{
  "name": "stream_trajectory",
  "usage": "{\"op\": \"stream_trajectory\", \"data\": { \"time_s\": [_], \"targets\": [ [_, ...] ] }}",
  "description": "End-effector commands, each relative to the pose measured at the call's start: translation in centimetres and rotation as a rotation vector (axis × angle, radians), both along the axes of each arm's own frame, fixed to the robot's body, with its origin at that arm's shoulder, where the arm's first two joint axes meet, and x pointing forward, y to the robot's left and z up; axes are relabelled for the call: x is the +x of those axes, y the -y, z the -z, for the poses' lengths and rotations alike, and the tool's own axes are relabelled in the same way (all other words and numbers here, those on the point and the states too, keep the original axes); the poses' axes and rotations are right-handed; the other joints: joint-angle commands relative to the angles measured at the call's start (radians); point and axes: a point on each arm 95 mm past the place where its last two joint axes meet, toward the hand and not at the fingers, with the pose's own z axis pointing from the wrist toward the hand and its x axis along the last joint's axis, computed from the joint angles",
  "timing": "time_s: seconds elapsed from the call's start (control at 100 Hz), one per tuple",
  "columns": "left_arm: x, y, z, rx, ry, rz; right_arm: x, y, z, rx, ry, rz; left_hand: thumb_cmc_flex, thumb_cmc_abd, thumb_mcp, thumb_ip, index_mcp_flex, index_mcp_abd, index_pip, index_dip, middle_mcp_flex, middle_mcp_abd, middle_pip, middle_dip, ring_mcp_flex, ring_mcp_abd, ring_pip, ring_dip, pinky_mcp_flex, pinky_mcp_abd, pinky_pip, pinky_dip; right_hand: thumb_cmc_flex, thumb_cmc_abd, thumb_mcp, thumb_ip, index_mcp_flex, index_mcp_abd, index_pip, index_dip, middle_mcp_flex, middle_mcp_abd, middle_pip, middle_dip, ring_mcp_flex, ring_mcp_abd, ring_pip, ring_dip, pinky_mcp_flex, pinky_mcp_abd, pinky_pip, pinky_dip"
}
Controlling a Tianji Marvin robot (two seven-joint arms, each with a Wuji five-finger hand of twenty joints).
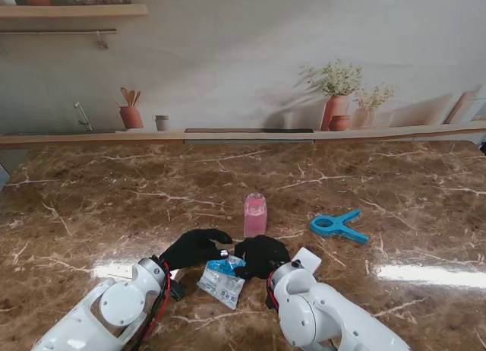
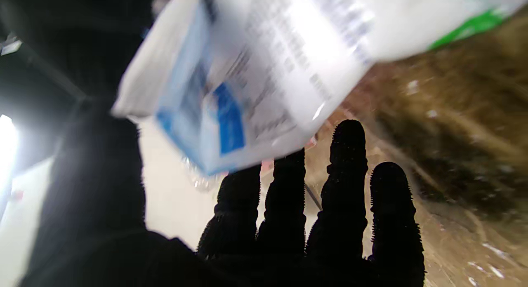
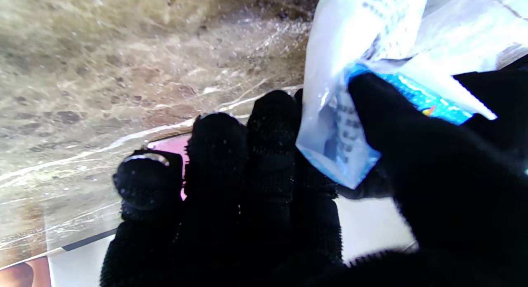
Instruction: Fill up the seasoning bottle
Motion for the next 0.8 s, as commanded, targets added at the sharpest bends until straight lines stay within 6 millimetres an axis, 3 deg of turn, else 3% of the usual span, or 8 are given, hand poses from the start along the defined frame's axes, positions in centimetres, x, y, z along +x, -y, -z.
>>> {"op": "stream_trajectory", "data": {
  "time_s": [0.0,0.07,0.09,0.11,0.13,0.23,0.55,0.79],
  "targets": [
    [-0.2,-0.2,0.4,0.029,-0.029,0.023,-0.3,-0.2,0.3,0.015,-0.020,-0.006,-0.054,-0.093,0.244,0.002,0.028,-0.003,-0.014,-0.049,0.033,0.000,0.010,-0.012,0.005,-0.005,0.027,0.013,0.010,-0.017,0.017,0.024,0.037,0.002,0.057,-0.002,0.031,-0.102,0.050,0.033,0.034,-0.038,0.025,0.025,0.045,-0.044,0.033,0.024,0.012,-0.019,0.071,0.029],
    [-0.1,-0.3,0.6,0.066,-0.030,0.039,-0.2,-0.1,0.3,0.023,-0.028,-0.005,-0.015,-0.161,0.500,-0.028,0.113,-0.045,0.053,-0.030,0.136,0.001,0.054,0.001,0.083,0.003,0.082,0.035,0.052,0.002,0.063,0.037,0.034,0.003,0.059,-0.004,0.028,-0.100,0.048,0.034,0.032,-0.037,0.023,0.025,0.043,-0.042,0.031,0.024,0.011,-0.018,0.070,0.029],
    [-0.1,-0.3,0.6,0.074,-0.033,0.043,-0.2,0.0,0.4,0.025,-0.031,-0.004,0.063,-0.194,0.524,-0.080,0.150,-0.082,0.083,-0.035,0.173,-0.003,0.069,0.006,0.108,0.004,0.099,0.040,0.063,0.007,0.077,0.039,0.033,0.003,0.060,-0.004,0.027,-0.100,0.047,0.034,0.031,-0.037,0.023,0.025,0.042,-0.042,0.031,0.024,0.010,-0.017,0.070,0.029],
    [-0.1,-0.3,0.7,0.079,-0.034,0.046,-0.1,0.0,0.4,0.027,-0.036,-0.003,0.162,-0.217,0.513,-0.097,0.174,-0.108,0.161,-0.088,0.210,-0.008,0.084,0.010,0.132,0.006,0.117,0.043,0.075,0.011,0.093,0.039,0.032,0.003,0.061,-0.005,0.026,-0.098,0.046,0.034,0.029,-0.038,0.021,0.025,0.041,-0.042,0.030,0.024,0.010,-0.017,0.070,0.029],
    [0.0,-0.3,0.7,0.081,-0.036,0.047,-0.1,0.1,0.5,0.032,-0.044,-0.002,0.220,-0.215,0.566,-0.111,0.210,-0.120,0.218,-0.133,0.283,-0.012,0.047,0.117,0.165,0.009,0.141,0.047,0.091,0.018,0.114,0.040,0.033,0.002,0.063,-0.006,0.024,-0.094,0.045,0.033,0.028,-0.034,0.019,0.024,0.040,-0.040,0.030,0.024,0.009,-0.016,0.069,0.028],
    [0.0,-0.2,1.3,0.091,-0.031,0.040,0.2,0.3,1.1,0.038,-0.064,0.005,0.321,-0.176,0.656,-0.129,0.331,-0.158,0.351,-0.200,0.468,-0.027,-0.058,0.249,0.245,0.023,0.211,0.058,0.124,0.045,0.172,0.037,0.038,0.002,0.062,-0.017,0.028,-0.087,0.041,0.021,0.036,-0.026,0.012,0.014,0.050,-0.033,0.028,0.021,0.019,-0.008,0.073,0.029],
    [0.1,0.9,2.7,0.240,0.049,0.092,1.0,0.8,3.0,-0.020,-0.045,0.013,0.249,-0.284,0.698,-0.122,0.381,-0.155,0.376,-0.246,0.607,-0.038,-0.103,0.139,0.357,-0.005,0.259,0.051,0.198,0.074,0.255,0.040,0.050,-0.028,0.049,-0.044,0.051,-0.090,0.045,-0.022,0.080,-0.022,-0.009,-0.011,0.100,-0.035,0.020,0.008,0.073,-0.004,0.084,0.016],
    [0.0,1.0,2.9,0.298,0.048,0.174,1.0,1.2,3.8,-0.070,0.000,-0.034,0.196,-0.395,0.676,-0.141,0.394,-0.146,0.448,-0.229,0.643,-0.031,-0.022,0.142,0.386,-0.014,0.304,0.070,0.196,0.090,0.275,0.046,0.062,-0.054,0.036,-0.073,0.056,-0.094,0.062,-0.079,0.091,-0.022,-0.017,-0.021,0.103,-0.035,0.016,0.004,0.073,-0.001,0.086,0.006]
  ]
}}
